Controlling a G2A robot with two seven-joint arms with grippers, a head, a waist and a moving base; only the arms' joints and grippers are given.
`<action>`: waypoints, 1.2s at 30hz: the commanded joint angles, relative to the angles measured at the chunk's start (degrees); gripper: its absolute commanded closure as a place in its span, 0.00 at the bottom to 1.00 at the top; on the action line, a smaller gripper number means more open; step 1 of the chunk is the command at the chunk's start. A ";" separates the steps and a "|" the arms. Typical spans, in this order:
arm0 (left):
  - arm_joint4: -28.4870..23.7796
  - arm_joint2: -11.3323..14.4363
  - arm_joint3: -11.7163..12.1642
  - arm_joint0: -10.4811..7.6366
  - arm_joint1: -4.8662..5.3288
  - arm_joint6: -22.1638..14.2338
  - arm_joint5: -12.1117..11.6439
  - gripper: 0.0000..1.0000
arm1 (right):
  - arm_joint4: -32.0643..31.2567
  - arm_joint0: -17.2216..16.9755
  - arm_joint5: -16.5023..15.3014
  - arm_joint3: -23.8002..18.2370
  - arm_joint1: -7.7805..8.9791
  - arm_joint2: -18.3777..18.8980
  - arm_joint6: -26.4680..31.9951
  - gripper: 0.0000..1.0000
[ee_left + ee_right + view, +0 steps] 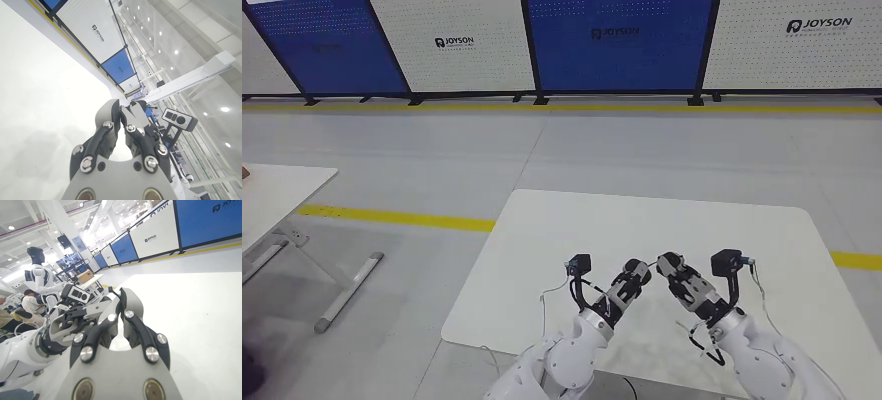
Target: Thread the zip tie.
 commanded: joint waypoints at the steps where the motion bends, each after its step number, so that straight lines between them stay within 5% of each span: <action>1: 0.22 -0.07 -0.05 0.10 0.05 -0.11 -0.33 1.00 | 0.27 0.14 0.00 0.12 0.02 -0.10 0.26 1.00; 13: 1.97 0.19 -0.20 0.23 0.16 -0.11 0.02 1.00 | 12.18 0.56 0.00 -0.46 0.44 0.90 4.31 1.00; 21: 2.04 0.34 -0.52 0.20 0.12 0.31 -0.01 1.00 | 10.45 0.80 0.00 0.48 0.73 1.01 4.55 1.00; 22: 2.03 0.32 -0.56 0.22 0.13 0.33 -0.05 1.00 | 9.89 0.80 0.00 0.56 0.74 0.98 4.32 0.84; 24: 1.98 0.30 -0.59 0.26 0.13 0.42 -0.11 1.00 | 8.26 0.74 0.00 0.78 0.73 0.95 3.56 0.74; 30: 1.58 0.23 -0.56 0.40 0.08 1.03 0.03 1.00 | 6.79 0.15 0.00 0.51 0.67 0.79 2.41 0.71; 36: 1.52 0.39 -0.59 0.47 0.04 1.31 -0.19 1.00 | 6.65 -0.26 0.00 0.31 0.69 0.97 1.45 1.00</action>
